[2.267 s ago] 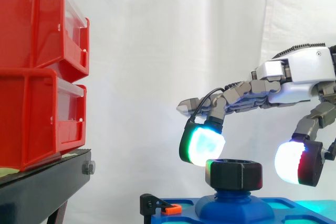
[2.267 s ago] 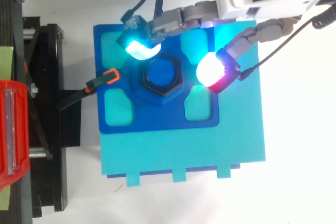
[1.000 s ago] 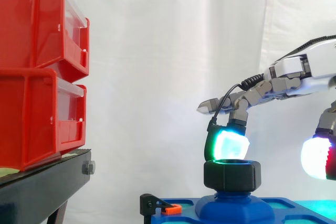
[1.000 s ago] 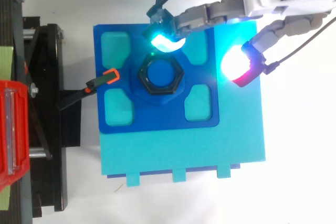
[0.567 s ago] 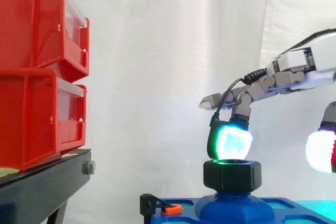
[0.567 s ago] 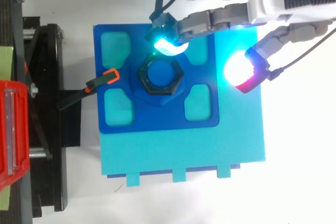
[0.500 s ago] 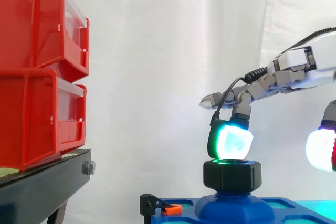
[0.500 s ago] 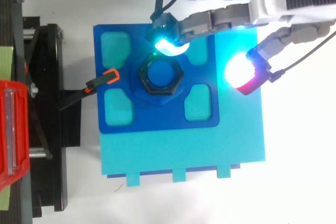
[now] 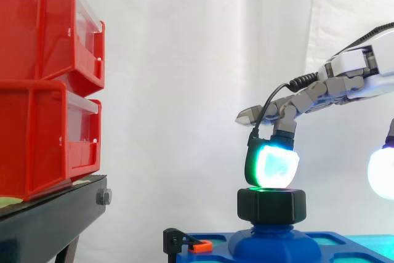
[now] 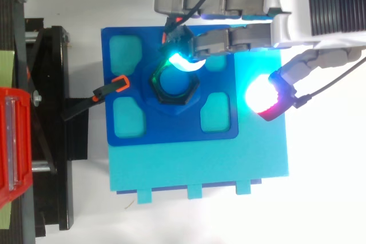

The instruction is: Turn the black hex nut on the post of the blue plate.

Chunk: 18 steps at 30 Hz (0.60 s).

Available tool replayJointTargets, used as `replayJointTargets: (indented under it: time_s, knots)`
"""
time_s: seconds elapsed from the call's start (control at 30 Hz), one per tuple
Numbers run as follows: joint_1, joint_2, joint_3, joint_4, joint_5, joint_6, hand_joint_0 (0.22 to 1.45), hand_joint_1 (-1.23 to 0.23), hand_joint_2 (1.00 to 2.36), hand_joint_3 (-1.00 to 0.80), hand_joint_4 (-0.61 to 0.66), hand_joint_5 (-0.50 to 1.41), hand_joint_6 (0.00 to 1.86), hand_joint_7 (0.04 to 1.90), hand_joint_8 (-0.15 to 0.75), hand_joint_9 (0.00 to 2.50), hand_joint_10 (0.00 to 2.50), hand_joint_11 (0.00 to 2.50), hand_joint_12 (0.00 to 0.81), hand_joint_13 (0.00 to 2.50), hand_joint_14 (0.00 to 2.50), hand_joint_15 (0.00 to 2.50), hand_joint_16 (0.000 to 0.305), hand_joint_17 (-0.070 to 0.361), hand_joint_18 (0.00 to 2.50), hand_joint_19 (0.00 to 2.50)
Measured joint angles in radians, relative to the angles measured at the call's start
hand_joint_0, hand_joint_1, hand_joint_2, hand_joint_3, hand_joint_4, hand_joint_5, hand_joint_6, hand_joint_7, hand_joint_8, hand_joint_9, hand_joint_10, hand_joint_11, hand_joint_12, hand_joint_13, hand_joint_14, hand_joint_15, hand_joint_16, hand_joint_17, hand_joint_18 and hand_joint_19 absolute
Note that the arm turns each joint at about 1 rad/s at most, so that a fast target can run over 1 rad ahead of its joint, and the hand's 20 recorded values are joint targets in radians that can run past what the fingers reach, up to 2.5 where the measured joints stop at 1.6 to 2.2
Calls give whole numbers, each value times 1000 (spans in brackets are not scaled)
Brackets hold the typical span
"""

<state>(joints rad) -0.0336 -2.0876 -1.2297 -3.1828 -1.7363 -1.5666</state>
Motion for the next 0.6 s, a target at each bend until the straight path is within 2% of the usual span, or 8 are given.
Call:
replayJointTargets:
  time_s: [0.37,0.6]
  knots:
    - [19,14,-1,-28,23,0,465,-634,1000,-500,-23,-300,502,706,121,0,0,0,300,0,0,8,43,96,0,117]
    - [24,23,-1,-43,32,0,467,-630,1000,-500,-23,-300,502,706,120,0,0,0,301,0,0,12,43,96,0,118]
